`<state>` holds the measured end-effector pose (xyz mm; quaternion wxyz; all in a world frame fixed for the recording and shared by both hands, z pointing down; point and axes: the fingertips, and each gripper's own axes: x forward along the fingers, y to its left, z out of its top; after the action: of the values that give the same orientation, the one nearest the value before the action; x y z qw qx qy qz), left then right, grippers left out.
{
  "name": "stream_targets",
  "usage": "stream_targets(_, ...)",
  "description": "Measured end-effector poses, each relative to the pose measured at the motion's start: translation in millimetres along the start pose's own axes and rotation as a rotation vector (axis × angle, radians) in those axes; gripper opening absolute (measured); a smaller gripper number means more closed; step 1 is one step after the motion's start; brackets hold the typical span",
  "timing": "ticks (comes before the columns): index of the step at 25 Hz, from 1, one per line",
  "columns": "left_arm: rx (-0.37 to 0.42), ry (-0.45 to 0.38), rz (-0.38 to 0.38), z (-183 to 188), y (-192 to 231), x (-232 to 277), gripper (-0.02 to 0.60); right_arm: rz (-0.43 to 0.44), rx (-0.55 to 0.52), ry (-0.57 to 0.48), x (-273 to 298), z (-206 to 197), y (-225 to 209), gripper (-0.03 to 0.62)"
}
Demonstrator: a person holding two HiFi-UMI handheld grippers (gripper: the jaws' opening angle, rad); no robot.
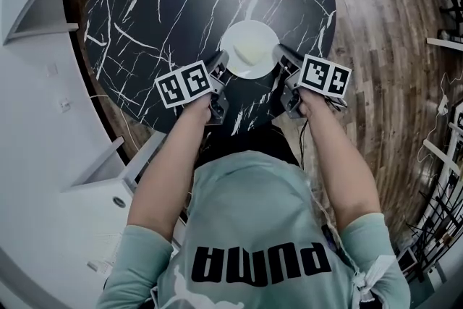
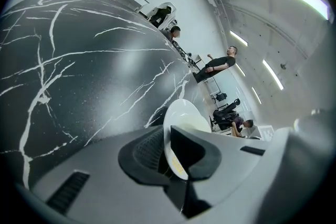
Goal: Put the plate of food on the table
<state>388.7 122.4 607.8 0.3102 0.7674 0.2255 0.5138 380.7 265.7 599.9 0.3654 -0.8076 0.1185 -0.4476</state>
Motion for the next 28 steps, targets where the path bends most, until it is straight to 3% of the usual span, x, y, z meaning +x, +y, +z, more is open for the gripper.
stream_targets(22, 0.029, 0.006, 0.045, -5, 5, 12, 0.037, -0.059, -0.019, 0.007, 9, -4, -16, 0.034)
stream_targets(28, 0.066, 0.001, 0.044, -5, 2, 12, 0.051, -0.077, -0.074, 0.003, 9, -2, -14, 0.034)
